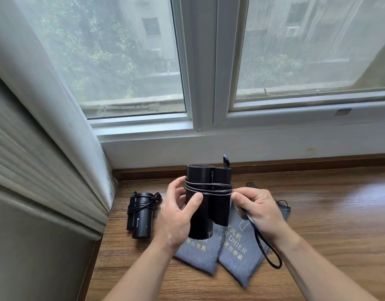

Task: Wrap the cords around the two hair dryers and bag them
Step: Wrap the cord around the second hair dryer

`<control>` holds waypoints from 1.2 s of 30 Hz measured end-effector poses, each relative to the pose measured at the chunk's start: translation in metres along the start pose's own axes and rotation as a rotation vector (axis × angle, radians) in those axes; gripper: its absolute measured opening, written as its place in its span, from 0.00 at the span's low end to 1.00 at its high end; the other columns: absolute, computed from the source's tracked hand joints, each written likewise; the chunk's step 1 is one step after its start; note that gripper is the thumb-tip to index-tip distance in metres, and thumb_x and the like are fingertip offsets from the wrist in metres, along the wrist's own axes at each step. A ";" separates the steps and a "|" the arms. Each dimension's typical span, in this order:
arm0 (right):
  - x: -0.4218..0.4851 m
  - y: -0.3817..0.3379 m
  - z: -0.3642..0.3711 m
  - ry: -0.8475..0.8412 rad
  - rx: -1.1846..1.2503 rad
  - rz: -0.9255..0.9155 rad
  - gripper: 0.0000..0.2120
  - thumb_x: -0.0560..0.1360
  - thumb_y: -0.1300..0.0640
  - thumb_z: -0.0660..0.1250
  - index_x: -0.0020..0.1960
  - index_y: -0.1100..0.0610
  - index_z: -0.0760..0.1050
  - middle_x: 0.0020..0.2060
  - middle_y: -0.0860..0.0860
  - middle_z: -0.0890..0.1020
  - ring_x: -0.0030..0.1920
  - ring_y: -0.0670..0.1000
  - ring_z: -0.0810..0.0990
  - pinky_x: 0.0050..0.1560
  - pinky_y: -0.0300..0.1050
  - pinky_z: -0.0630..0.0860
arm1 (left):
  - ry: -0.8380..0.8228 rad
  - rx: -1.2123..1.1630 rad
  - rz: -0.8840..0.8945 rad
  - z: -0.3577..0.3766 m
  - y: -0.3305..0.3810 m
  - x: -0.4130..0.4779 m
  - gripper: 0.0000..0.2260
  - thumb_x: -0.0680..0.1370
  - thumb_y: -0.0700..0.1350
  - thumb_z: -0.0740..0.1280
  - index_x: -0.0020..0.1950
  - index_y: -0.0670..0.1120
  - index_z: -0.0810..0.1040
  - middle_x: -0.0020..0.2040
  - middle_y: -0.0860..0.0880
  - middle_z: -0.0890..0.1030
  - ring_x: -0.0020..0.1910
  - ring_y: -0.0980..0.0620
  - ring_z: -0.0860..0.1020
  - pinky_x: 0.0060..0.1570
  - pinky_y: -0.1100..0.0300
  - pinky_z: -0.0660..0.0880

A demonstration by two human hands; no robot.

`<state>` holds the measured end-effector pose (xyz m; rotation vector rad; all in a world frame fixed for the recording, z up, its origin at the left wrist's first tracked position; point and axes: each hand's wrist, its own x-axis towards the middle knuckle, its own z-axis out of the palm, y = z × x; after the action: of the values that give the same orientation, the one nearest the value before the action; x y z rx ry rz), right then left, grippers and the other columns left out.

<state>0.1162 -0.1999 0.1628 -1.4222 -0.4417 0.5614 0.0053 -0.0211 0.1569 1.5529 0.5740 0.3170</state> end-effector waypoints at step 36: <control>0.011 -0.003 -0.006 -0.221 -0.484 -0.033 0.14 0.74 0.44 0.72 0.37 0.53 0.80 0.28 0.51 0.79 0.30 0.49 0.74 0.36 0.47 0.72 | -0.263 -0.146 0.025 -0.005 0.004 -0.002 0.38 0.63 0.38 0.69 0.74 0.39 0.67 0.54 0.39 0.83 0.53 0.42 0.80 0.52 0.49 0.77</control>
<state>0.1283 -0.1981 0.1643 -1.8160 -0.8169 0.6127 0.0013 -0.0177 0.1612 1.4327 0.3184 0.1658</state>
